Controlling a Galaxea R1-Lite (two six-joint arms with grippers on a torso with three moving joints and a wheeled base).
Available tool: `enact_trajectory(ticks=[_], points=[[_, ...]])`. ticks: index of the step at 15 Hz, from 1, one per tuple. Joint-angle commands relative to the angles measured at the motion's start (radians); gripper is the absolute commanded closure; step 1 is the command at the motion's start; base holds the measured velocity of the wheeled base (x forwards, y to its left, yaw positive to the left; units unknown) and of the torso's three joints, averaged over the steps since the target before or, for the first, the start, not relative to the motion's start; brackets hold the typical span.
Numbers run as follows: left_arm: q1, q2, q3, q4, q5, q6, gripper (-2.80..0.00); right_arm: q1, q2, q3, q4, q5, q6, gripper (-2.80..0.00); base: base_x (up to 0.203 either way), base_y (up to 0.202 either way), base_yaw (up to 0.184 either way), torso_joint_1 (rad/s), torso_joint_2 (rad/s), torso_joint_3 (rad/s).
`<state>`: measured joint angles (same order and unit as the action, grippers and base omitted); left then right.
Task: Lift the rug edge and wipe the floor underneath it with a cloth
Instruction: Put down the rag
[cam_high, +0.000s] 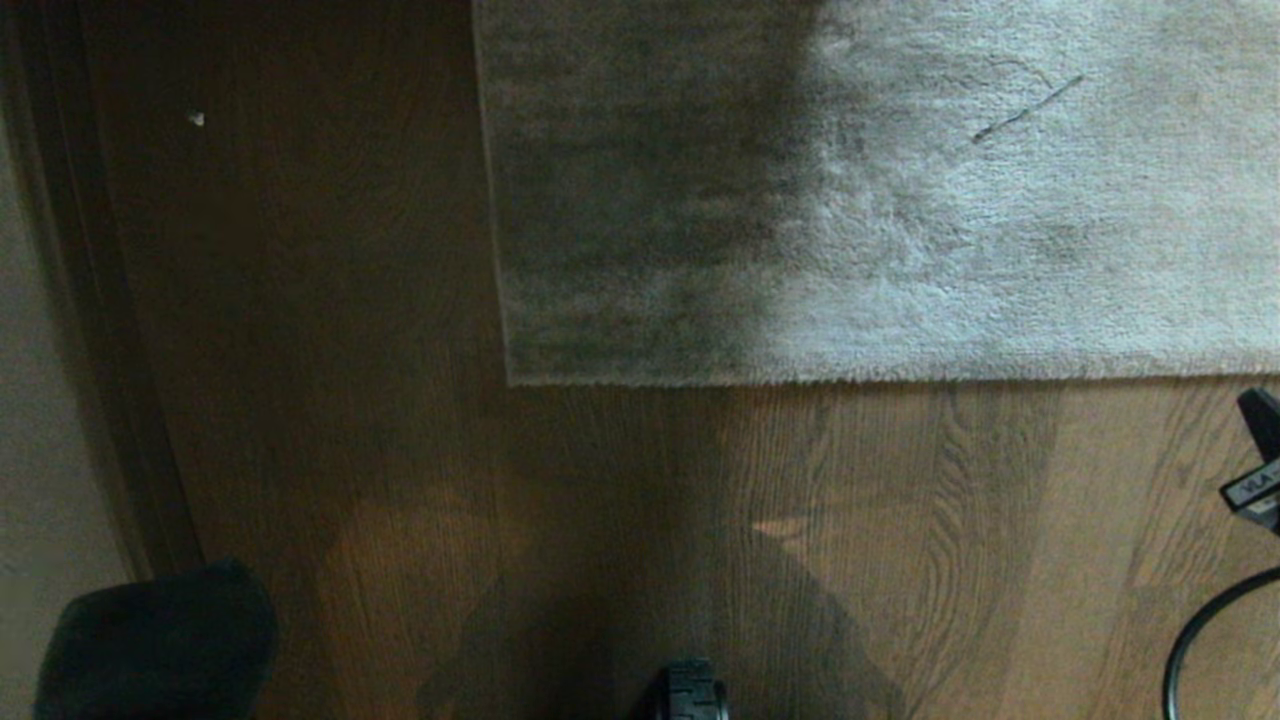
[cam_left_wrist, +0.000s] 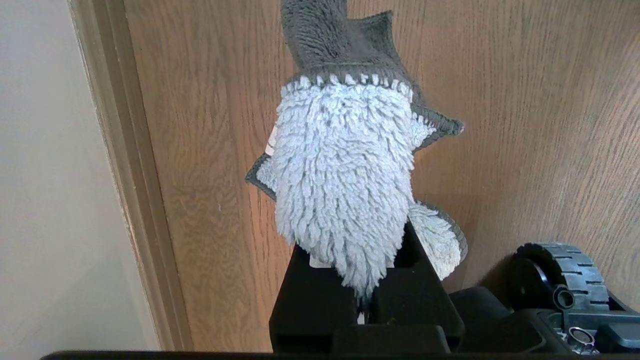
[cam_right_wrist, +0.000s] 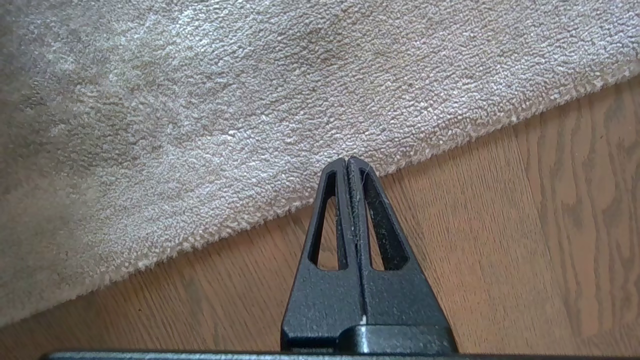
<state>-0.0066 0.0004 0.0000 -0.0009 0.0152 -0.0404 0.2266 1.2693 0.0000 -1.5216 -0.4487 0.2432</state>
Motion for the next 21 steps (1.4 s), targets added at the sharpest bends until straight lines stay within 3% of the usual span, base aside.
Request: enact_trajectory(ticks=[1,4,21], points=[[-0.001,0.0,0.0,0.001,0.0,-0.001,0.0,-0.008,-0.021,0.0,-0.042,-0.002,-0.001,0.0,0.0,0.0,0.0,0.0,0.0,0.0],[-0.001,0.0,0.0,-0.001,0.0,-0.001,0.0,-0.054,-0.082,0.0,0.012,-0.001,-0.002,0.0,0.0,0.0,0.0,0.0,0.0,0.0],[0.0,0.0,0.0,-0.001,0.0,-0.001,0.0,-0.052,-0.147,0.0,0.105,0.002,-0.018,0.0,0.0,0.0,0.0,0.0,0.0,0.0]])
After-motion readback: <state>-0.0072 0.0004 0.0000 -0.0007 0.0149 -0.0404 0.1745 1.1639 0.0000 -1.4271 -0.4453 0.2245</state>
